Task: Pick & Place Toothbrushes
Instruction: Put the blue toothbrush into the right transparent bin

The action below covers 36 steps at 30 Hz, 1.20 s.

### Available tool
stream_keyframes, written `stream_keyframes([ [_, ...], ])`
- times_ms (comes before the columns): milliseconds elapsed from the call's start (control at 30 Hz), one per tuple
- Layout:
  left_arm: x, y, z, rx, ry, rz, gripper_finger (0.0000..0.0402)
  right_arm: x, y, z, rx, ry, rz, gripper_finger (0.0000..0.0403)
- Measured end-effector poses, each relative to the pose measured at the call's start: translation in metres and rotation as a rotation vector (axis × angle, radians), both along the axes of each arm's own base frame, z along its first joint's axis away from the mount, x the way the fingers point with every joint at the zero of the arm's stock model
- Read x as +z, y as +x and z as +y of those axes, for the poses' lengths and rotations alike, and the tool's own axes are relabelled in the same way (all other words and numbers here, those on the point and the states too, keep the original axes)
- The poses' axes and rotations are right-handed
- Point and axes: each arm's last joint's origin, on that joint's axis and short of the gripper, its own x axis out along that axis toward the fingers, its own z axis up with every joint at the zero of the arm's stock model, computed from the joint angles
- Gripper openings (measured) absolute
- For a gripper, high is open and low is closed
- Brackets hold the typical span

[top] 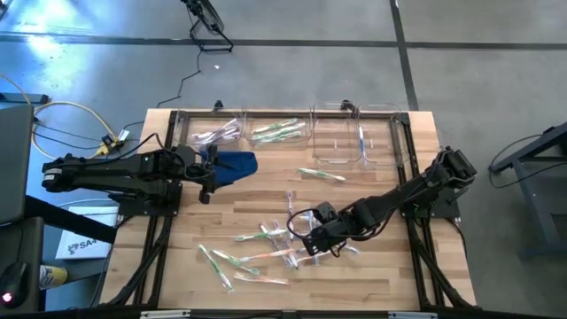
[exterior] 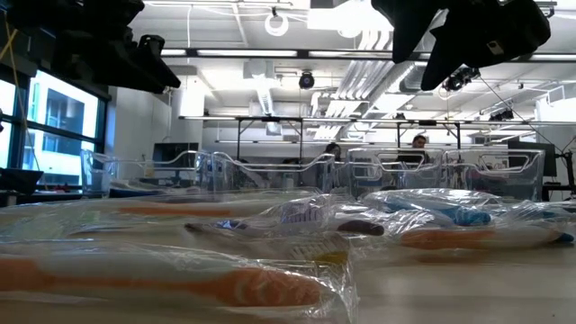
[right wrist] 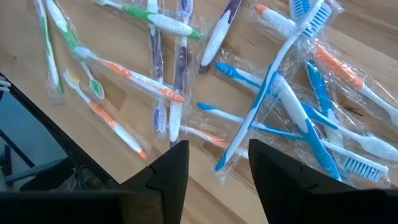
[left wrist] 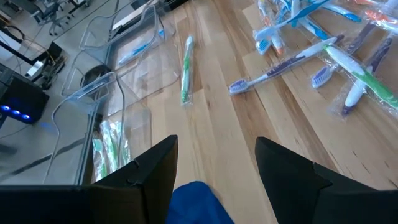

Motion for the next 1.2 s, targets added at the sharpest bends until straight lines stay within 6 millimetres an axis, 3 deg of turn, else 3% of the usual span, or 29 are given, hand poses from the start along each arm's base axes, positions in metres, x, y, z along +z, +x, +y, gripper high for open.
stream_keyframes([
  [367, 0.000, 0.000, 0.000, 0.000, 0.000, 0.000, 0.0210, 0.008, 0.014, 0.002, -0.045, 0.014, -0.173, 0.0160],
  [767, 0.000, 0.000, 0.000, -0.001, 0.000, 0.000, 0.0210, -0.045, 0.029, 0.008, -0.093, -0.037, -0.016, 0.0160],
  [1200, 0.000, 0.000, 0.000, 0.000, -0.001, 0.000, 0.0210, -0.057, 0.022, 0.004, -0.170, -0.101, 0.084, 0.0160],
])
